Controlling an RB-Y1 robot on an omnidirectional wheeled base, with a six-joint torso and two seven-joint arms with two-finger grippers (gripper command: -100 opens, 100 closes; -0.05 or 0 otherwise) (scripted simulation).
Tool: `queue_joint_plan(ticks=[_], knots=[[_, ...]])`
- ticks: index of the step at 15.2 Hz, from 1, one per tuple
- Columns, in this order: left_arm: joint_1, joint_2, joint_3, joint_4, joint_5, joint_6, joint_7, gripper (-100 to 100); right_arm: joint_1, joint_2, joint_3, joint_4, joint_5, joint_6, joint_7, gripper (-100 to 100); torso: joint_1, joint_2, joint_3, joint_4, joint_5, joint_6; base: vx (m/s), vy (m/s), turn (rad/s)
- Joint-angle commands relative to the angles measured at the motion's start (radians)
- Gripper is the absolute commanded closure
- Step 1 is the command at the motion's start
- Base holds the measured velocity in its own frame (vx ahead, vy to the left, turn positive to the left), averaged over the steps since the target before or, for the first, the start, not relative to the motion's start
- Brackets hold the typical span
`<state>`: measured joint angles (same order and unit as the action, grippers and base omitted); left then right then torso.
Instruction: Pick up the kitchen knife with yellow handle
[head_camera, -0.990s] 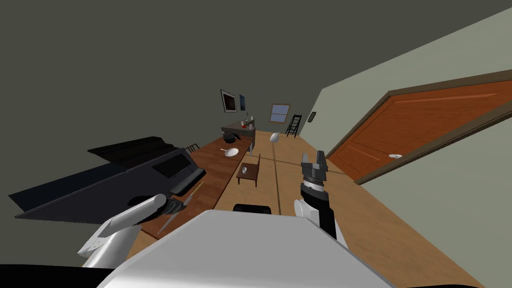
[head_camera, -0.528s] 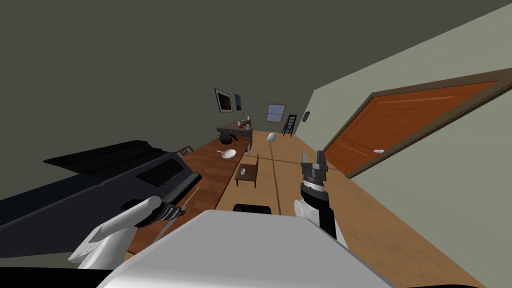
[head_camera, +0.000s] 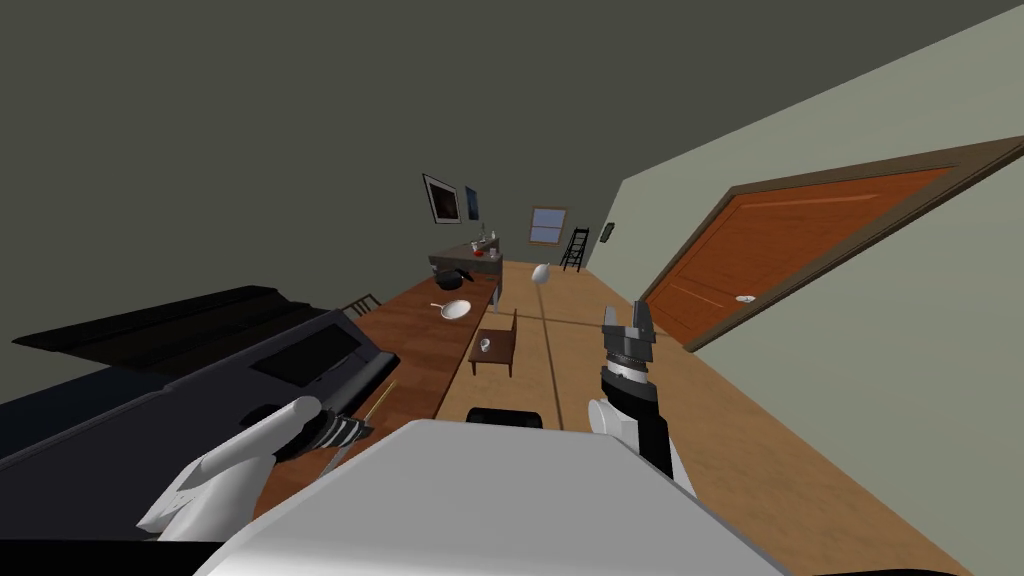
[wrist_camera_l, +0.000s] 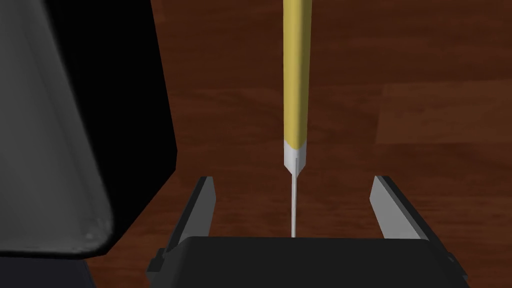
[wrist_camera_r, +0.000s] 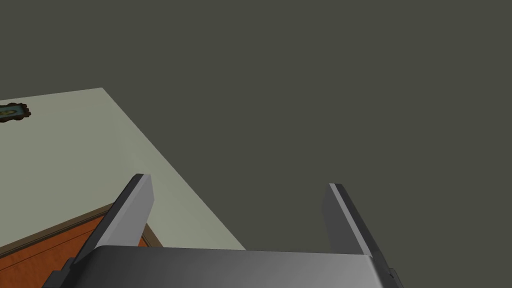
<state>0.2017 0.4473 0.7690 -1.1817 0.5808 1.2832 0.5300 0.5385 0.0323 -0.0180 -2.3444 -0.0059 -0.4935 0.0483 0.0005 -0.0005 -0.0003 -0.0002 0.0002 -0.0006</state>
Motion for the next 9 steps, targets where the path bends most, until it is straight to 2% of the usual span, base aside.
queue_joint_plan(ticks=[1,2,3,4,8,9], knots=[[-0.008,-0.011,-0.01,0.024,-0.007,-0.032,-0.007,-100,0.0,0.0,0.0,0.0,0.0,0.0,0.0,0,0.0,0.0,0.0,0.0,0.0,0.0,0.014,0.022,0.017],[-0.01,-0.013,-0.012,0.03,-0.009,-0.04,-0.008,-100,0.0,0.0,0.0,0.0,0.0,0.0,0.0,0,0.0,0.0,0.0,0.0,0.0,0.0,0.012,0.021,0.014],[-0.005,-0.008,-0.007,0.021,-0.004,-0.025,-0.007,-100,0.0,0.0,0.0,0.0,0.0,0.0,0.0,0,0.0,0.0,0.0,0.0,0.0,0.0,0.006,0.011,0.003],[-0.006,-0.009,-0.008,0.024,-0.005,-0.031,-0.009,100,0.0,0.0,0.0,0.0,0.0,0.0,0.0,0,-0.001,0.0,0.0,0.0,0.0,0.0,0.0,0.0,0.0],[-0.008,-0.011,-0.006,0.023,-0.002,-0.032,-0.006,100,0.0,0.0,0.0,0.0,0.0,0.0,0.0,0,0.0,0.0,-0.001,-0.002,0.0,0.002,0.002,-0.002,0.003],[-0.001,0.001,0.0,0.002,0.0,-0.003,0.0,100,0.0,0.0,0.0,0.0,0.0,0.0,0.0,0,0.0,-0.002,-0.003,-0.003,0.0,0.001,-0.013,-0.017,-0.032]])
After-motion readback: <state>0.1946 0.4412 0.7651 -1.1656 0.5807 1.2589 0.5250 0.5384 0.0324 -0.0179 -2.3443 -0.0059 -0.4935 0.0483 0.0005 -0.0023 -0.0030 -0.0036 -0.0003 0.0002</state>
